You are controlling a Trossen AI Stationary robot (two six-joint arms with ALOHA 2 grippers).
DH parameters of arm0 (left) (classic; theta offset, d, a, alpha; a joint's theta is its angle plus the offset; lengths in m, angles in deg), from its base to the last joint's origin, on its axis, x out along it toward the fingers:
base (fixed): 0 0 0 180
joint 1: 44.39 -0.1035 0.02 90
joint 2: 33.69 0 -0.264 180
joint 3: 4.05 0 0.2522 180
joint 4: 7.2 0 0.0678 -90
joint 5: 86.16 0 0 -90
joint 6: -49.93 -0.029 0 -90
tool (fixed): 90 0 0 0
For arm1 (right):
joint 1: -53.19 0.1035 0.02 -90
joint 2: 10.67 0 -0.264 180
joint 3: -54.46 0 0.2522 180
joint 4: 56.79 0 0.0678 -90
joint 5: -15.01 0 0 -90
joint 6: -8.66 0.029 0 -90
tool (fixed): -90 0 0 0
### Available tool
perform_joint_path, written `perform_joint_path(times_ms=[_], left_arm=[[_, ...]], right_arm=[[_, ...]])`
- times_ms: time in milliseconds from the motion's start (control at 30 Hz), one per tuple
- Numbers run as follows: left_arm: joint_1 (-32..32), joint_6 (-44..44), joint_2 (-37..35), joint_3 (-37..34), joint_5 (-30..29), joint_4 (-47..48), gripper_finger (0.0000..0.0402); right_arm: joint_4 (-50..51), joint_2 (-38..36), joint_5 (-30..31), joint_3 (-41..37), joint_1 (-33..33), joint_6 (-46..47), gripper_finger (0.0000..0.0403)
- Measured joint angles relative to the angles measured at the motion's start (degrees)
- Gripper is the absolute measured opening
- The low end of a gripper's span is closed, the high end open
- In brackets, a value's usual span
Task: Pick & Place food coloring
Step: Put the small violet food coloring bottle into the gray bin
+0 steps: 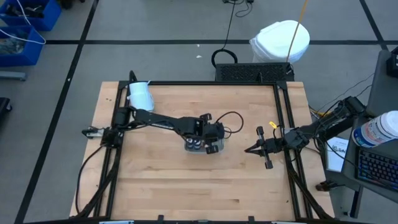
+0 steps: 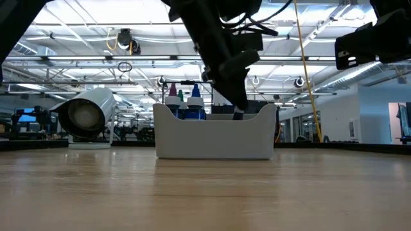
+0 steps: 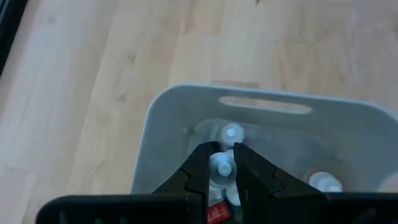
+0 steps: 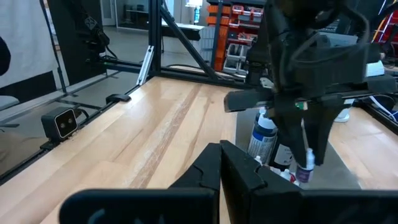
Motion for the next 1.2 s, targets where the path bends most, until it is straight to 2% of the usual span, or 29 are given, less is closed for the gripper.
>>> perform_joint_path(times_ms=[200,400,567,867,1200], left_arm=[[-0.68,0.73,0.50,0.00,-3.01,0.67,0.0054],[-1.30,2.87,0.88,0.02,-3.04,0.50,0.0054],[-1.32,3.97,0.88,-0.09,-1.58,0.49,0.0054],[-2.39,6.43,0.88,-6.17,-0.44,-3.65,0.0054],[-2.76,6.40,0.88,-6.21,1.52,-4.58,0.0054]], right_arm=[[0.00,-0.02,-0.02,0.00,-0.01,-0.12,0.0000],[0.04,-0.02,-0.03,0.00,-0.01,-0.12,0.0000],[0.04,-0.02,-0.04,0.00,0.00,-0.12,0.0000],[-0.07,-0.02,-0.07,0.00,0.00,0.27,0.0000],[-0.39,0.00,-0.07,0.00,0.01,0.29,0.0000]])
